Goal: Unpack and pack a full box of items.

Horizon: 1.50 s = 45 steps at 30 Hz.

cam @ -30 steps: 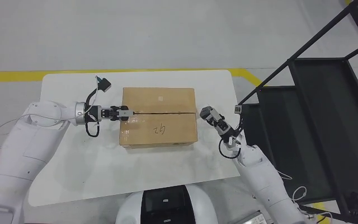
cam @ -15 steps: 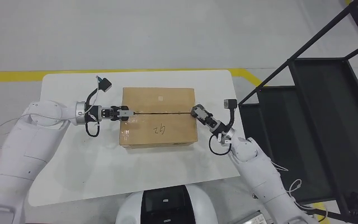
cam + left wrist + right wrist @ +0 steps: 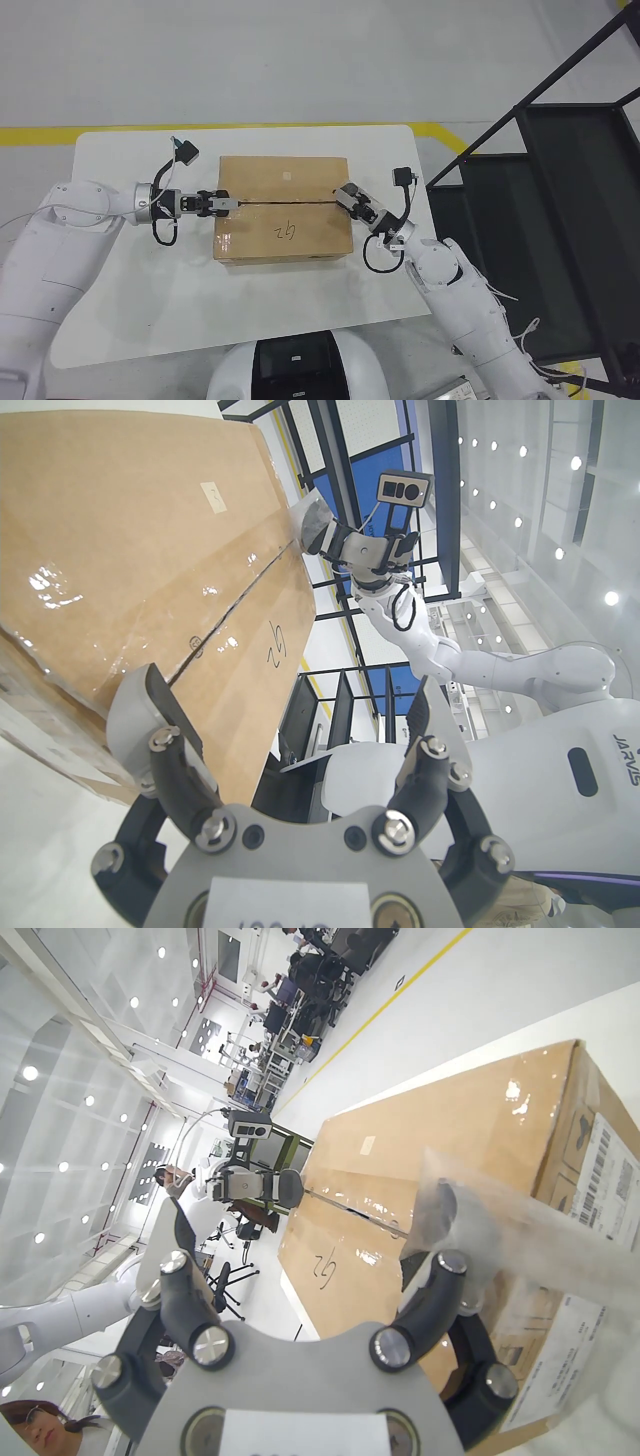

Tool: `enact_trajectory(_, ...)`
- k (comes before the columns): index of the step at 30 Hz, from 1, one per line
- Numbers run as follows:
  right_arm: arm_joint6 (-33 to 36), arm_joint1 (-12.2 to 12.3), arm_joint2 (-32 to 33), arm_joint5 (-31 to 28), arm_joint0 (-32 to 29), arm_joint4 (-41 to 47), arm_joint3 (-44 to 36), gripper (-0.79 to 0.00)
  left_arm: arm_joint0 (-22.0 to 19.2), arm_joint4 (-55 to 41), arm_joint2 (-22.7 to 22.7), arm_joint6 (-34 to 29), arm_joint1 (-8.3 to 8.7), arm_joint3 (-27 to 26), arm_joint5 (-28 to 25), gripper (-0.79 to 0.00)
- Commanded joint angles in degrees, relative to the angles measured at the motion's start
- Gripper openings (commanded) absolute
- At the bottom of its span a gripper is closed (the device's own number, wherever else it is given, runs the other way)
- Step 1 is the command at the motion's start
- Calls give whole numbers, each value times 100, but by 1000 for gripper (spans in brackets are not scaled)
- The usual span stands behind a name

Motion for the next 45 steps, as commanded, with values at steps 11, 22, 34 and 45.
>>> enact_trajectory(11, 166, -38, -287, 185, 284, -189, -42, 0, 37, 30, -57, -69, -19, 19, -13, 0)
enact_trajectory(22, -262, -35, -318, 158, 214, -1028, -522, 0, 74, 81, -110, -102, -30, -16, 24, 0)
enact_trajectory(34, -570, -33, -276, 508, 185, -1615, -790, -256, 52, 97, -137, -73, -65, 86, 47, 0)
enact_trajectory(45, -646, -38, -315, 777, 102, -1889, -939, -785, 94, -141, -384, 112, -53, 194, -15, 0)
